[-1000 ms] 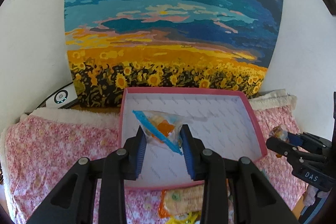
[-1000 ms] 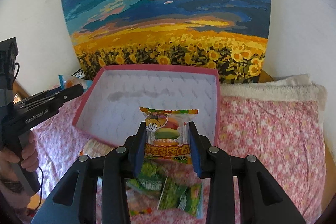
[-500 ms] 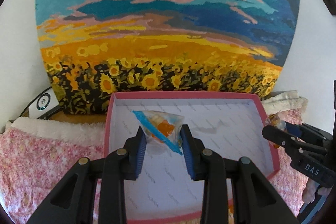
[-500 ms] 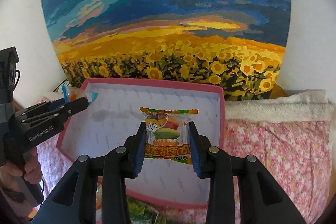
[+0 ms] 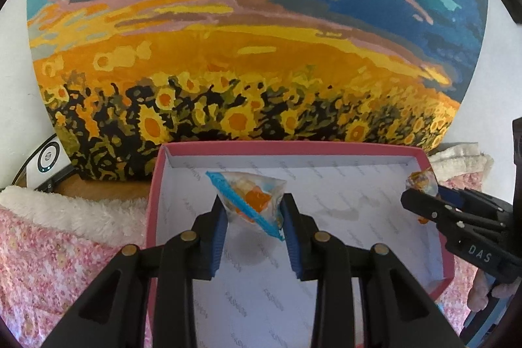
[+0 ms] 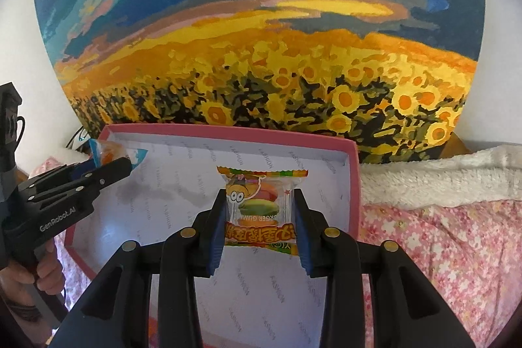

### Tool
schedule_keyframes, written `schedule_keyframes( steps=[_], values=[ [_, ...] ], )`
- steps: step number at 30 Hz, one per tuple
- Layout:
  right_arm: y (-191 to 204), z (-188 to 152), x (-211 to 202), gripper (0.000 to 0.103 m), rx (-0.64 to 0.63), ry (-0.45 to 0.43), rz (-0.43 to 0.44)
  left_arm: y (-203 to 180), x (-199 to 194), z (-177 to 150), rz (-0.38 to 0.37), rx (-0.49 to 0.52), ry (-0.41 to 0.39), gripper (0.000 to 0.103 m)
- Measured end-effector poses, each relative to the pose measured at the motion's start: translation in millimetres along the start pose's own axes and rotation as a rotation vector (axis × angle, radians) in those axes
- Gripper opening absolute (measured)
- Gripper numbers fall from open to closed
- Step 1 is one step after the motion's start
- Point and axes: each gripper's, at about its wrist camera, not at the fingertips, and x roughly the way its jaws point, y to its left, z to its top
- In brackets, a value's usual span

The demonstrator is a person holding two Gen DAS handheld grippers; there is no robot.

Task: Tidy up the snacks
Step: 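Carry the candy bag in left tool while right tool carries gummy packet into pink box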

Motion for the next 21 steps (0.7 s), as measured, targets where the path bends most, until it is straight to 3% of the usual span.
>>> schedule_keyframes(
  steps=[21],
  values=[
    [-6.8,3.2,32.0,0.038,0.011,0.027,-0.013,4.1,43.7,-1.3,-0.006,0.005,0.011,0.035]
  ],
)
